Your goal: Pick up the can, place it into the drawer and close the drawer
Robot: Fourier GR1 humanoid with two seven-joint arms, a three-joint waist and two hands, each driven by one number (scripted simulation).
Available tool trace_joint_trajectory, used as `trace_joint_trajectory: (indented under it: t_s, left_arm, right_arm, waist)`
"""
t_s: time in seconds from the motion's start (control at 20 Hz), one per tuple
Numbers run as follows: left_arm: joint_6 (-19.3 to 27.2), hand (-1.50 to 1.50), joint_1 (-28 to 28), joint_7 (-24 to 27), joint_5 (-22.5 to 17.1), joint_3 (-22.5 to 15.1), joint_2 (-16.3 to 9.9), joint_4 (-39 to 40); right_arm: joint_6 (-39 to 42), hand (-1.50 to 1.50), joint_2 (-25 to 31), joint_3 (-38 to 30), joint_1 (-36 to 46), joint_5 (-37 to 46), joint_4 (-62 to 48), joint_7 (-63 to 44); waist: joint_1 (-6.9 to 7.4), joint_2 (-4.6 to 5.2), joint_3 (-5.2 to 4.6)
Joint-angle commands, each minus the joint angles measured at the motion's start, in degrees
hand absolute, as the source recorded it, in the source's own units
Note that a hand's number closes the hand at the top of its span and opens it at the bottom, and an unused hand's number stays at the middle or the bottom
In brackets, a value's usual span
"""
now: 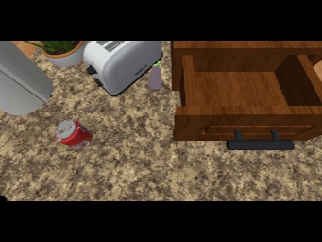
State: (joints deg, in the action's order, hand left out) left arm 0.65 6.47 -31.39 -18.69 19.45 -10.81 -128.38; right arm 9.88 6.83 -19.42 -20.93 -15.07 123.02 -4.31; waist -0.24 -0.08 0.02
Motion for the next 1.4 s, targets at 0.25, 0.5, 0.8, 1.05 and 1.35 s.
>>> trace_joint_trajectory:
  t_s: [0.25,0.5,0.8,1.05,1.35]
  left_arm:
    - [2.26,-1.5,-3.72,1.09,0.83,-3.7,4.86,7.18]
    - [0.69,-1.5,-7.79,2.18,-3.01,0.57,1.83,13.5]
    - [4.3,-1.5,-10.98,4.67,2.97,-4.29,4.72,18.97]
    - [3.54,-1.5,-11.0,10.27,5.6,-5.1,5.61,25.65]
    - [1.06,-1.5,-11.83,21.7,8.14,-4.55,5.68,38.43]
  right_arm:
    - [5.79,-1.5,1.06,-6.3,-1.51,-3.89,-1.99,2.24]
    - [9.76,-1.5,-0.49,-8.55,-4.12,-6.02,-1.49,2.68]
    - [10.91,-1.5,0.41,-11.34,-1.37,-6.47,-2.87,0.65]
    - [12.09,-1.5,-2.51,-12.0,-3.66,-7.05,1.72,-0.97]
    - [15.08,-1.5,-2.32,-14.52,-4.31,-8.37,0.93,-0.96]
  waist:
    - [-0.21,0.07,-0.01]
    - [-0.17,0.04,-0.02]
    - [-0.06,0.07,-0.01]
    - [-0.13,0.07,-0.02]
    - [-0.29,0.1,-0.03]
